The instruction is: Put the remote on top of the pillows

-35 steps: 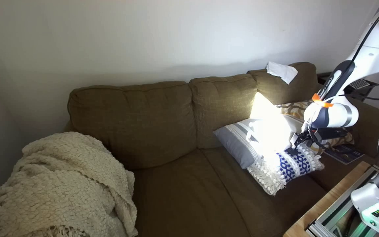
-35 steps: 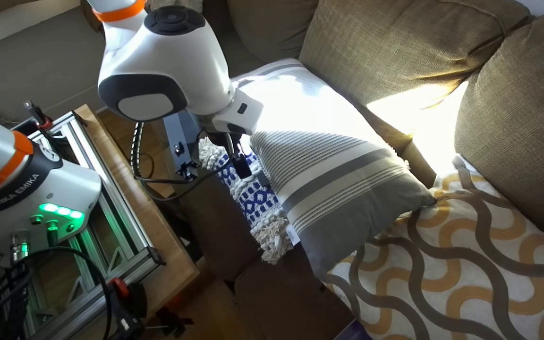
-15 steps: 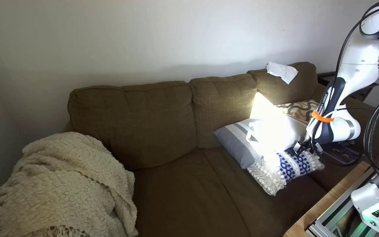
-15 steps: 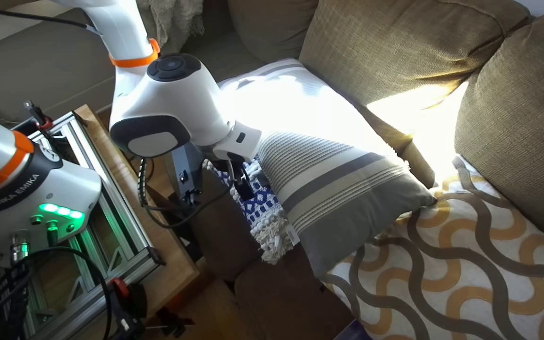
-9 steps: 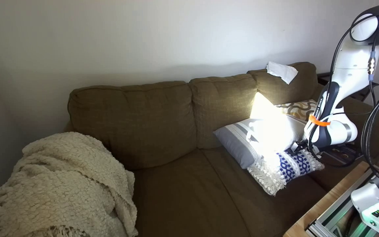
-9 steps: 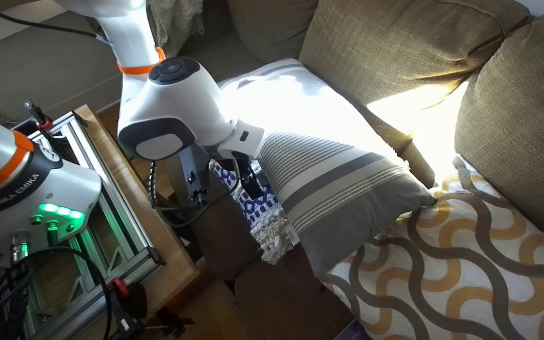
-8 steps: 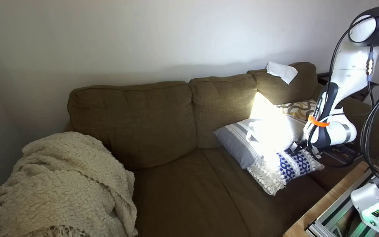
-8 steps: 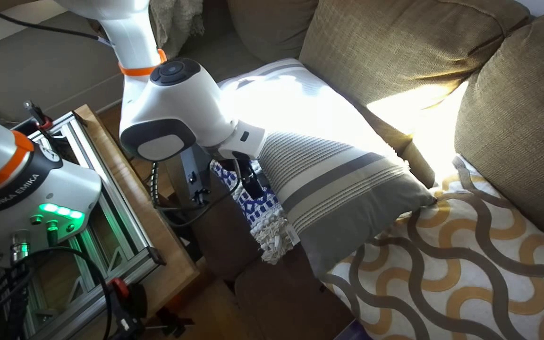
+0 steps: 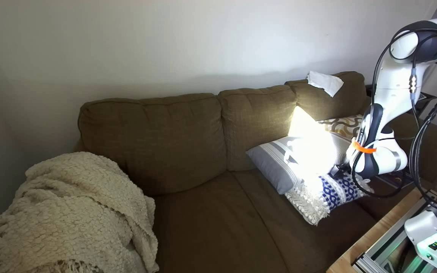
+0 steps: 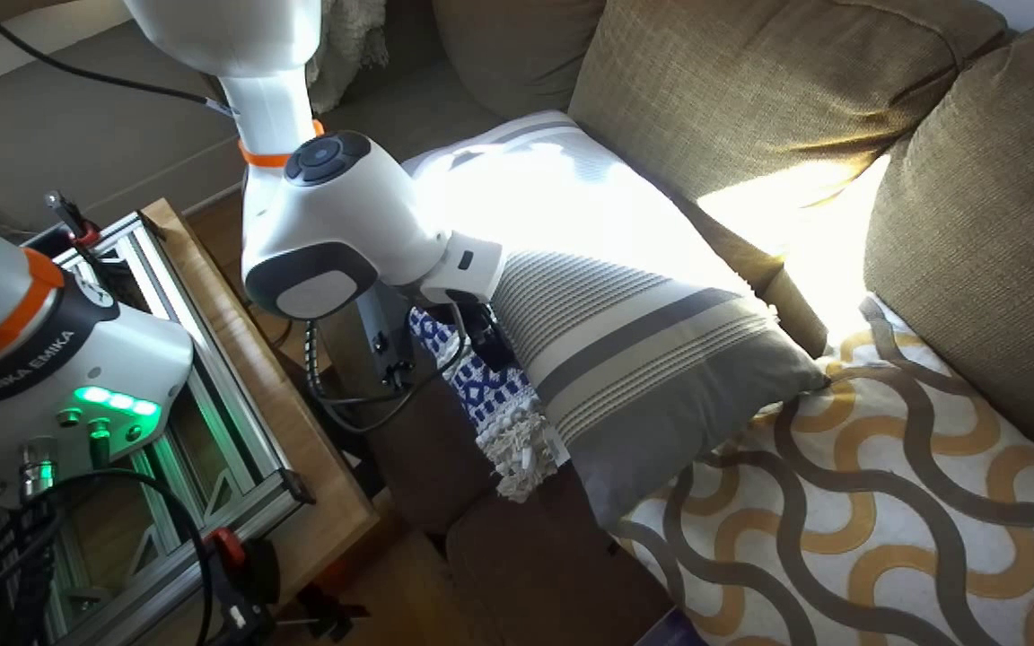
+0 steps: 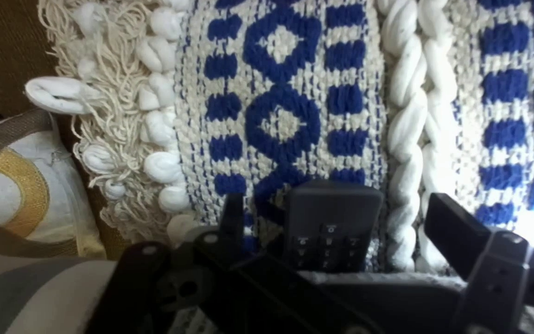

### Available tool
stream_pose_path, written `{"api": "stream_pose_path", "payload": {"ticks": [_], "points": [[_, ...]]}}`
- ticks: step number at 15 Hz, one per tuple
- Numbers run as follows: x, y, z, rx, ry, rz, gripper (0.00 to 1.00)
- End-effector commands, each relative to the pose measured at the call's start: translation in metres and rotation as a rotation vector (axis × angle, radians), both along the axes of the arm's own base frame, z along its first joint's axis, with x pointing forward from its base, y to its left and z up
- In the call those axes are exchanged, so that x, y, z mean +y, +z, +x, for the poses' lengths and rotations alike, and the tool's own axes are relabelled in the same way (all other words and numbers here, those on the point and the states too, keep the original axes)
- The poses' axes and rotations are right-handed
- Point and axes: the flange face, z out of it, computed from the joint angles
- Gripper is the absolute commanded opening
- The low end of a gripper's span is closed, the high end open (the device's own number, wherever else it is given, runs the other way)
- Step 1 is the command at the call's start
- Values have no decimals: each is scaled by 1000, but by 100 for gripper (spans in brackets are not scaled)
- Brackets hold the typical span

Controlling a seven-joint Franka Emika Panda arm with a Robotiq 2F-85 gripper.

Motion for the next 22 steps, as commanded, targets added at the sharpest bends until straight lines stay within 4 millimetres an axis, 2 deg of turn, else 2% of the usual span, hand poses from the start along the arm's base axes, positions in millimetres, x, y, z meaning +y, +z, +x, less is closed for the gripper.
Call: {"api": "stream_pose_path", "payload": {"ticks": [1,10,11,12,14,18,22], "points": [[-1,-16,3,-23,-8,-13,100],[1,-29,12,-98,-5,-43,100],[1,-30,12,-104,-7,-45,94],[2,-31,12,-108,-7,-47,78],[2,-31,11,-117,-8,-50,58],[3,-30,10,-127,-12,-60,29],[4,-22,10,-123,-84,-45,26]]}}
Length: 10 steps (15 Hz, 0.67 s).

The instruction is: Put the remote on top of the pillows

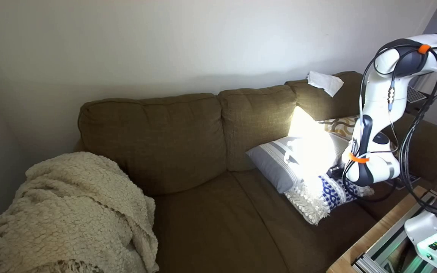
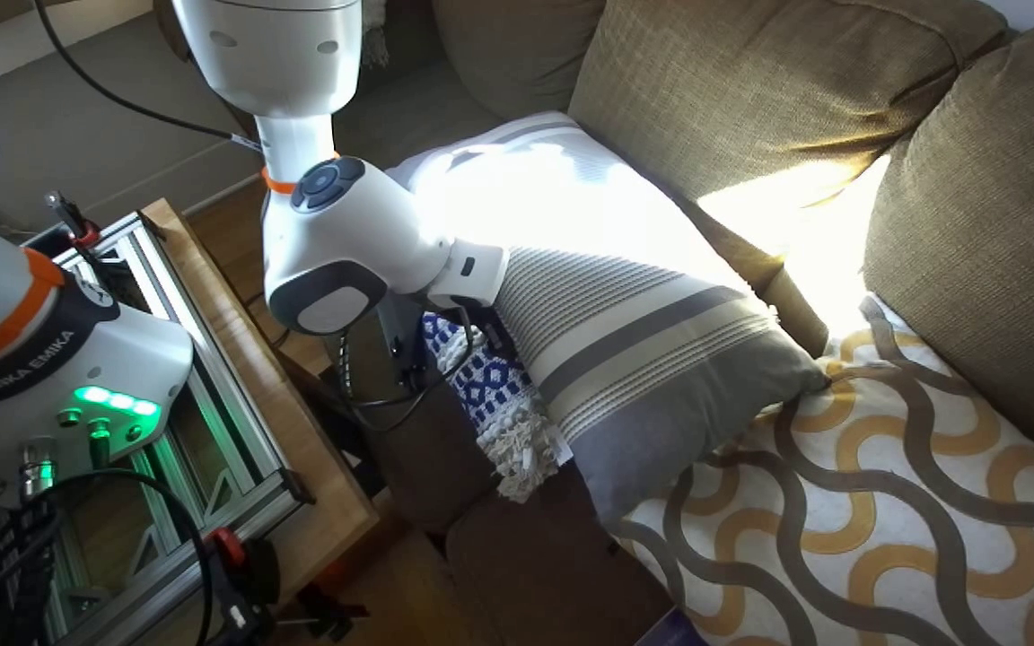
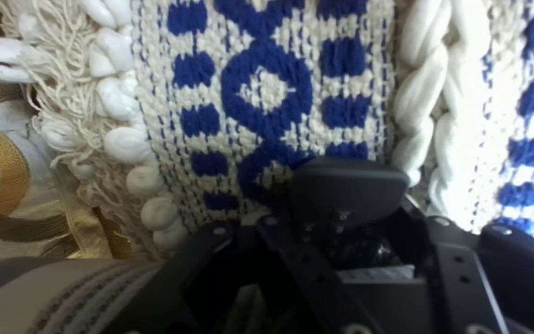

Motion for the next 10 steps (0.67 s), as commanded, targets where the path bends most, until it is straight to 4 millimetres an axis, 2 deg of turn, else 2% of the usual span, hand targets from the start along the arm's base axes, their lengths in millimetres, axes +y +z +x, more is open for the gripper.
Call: {"api": "stream_pose_path", "payload": {"ticks": [1,10], "points": [[1,5,1,-8,-93,8,26],[10,21,-1,43,-321,61,26]]}}
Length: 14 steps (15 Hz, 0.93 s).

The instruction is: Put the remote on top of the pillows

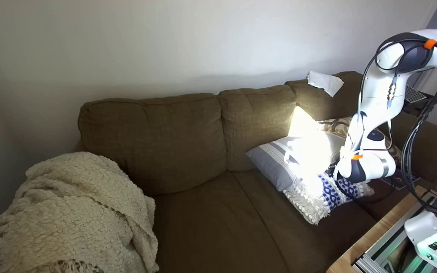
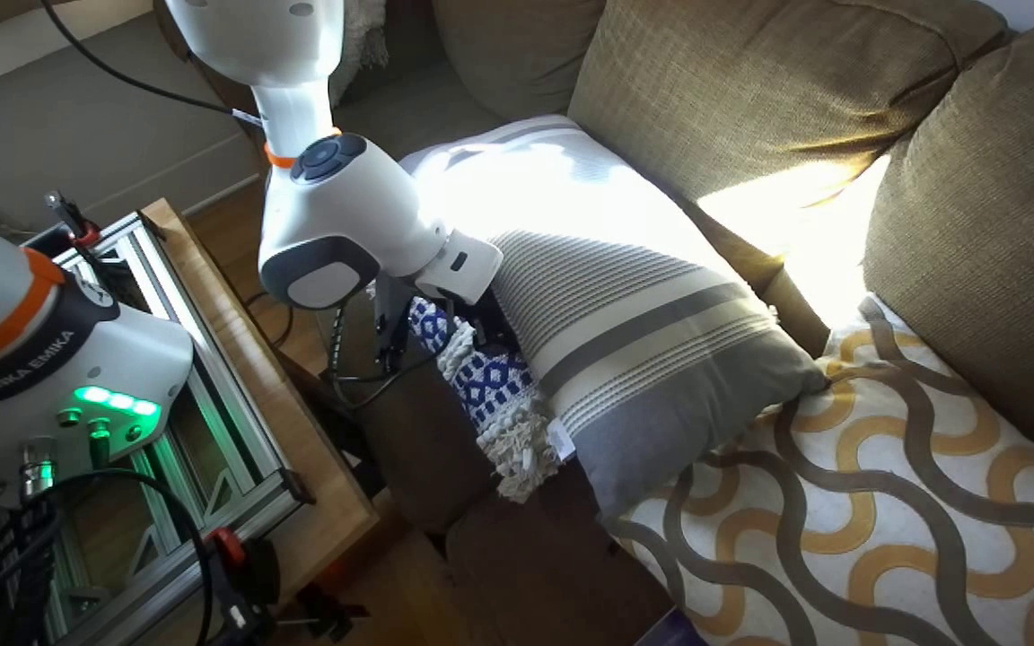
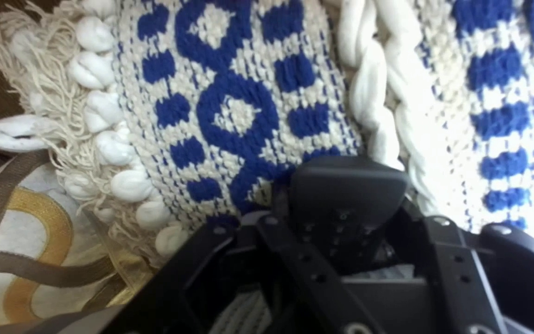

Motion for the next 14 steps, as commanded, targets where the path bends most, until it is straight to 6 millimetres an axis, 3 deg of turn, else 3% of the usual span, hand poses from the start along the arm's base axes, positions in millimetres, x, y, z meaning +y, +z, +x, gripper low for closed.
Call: {"api": "stream_pose_path", "payload": {"ticks": [1,14], "points": [[0,15,-6,49,-103,40,26],[3,43,-15,74,-389,106,26]]}}
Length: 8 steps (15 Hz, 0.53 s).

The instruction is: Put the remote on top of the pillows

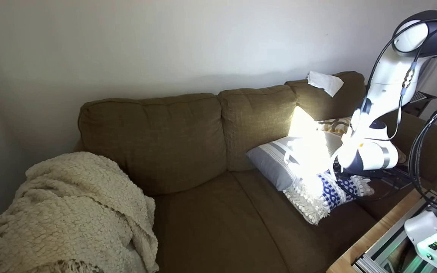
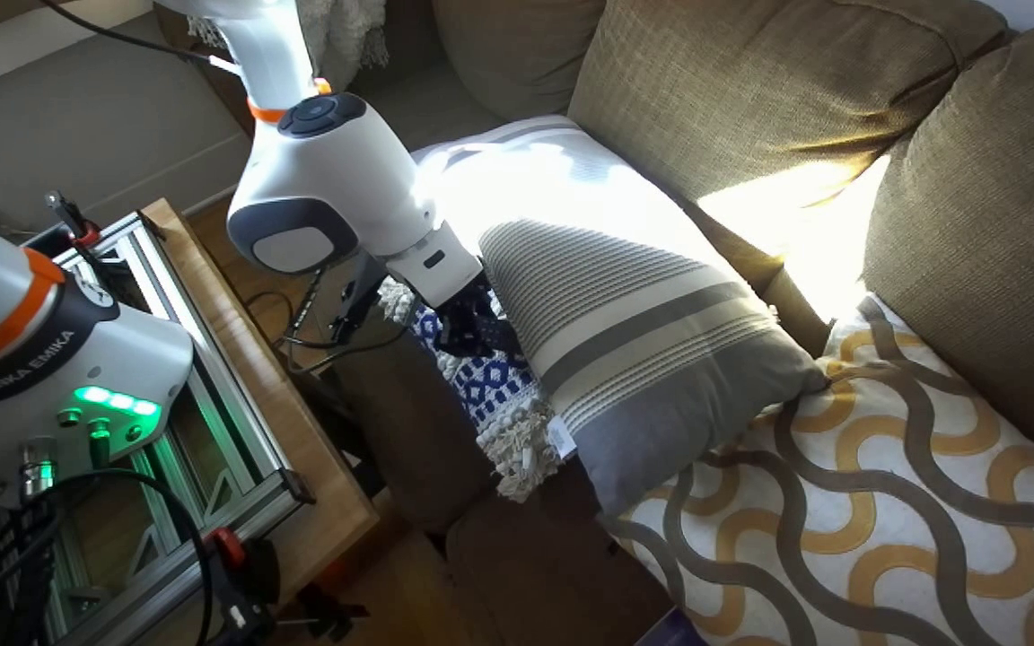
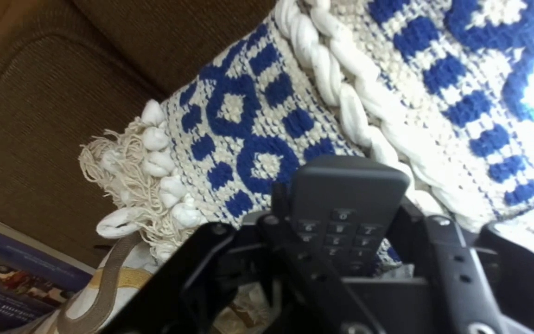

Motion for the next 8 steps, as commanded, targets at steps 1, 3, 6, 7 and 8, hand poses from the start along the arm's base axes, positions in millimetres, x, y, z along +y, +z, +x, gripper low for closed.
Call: {"api": "stream_pose_path", "payload": {"ticks": [1,3,6,7,8], "points": [[0,12,-4,29,-73,43,26],[-2,13,-3,53,-112,79,26],[-2,18,-3,74,-169,105,26],[-3,20,-4,79,-187,113,26],[-3,22,-4,84,-203,117,26]]}}
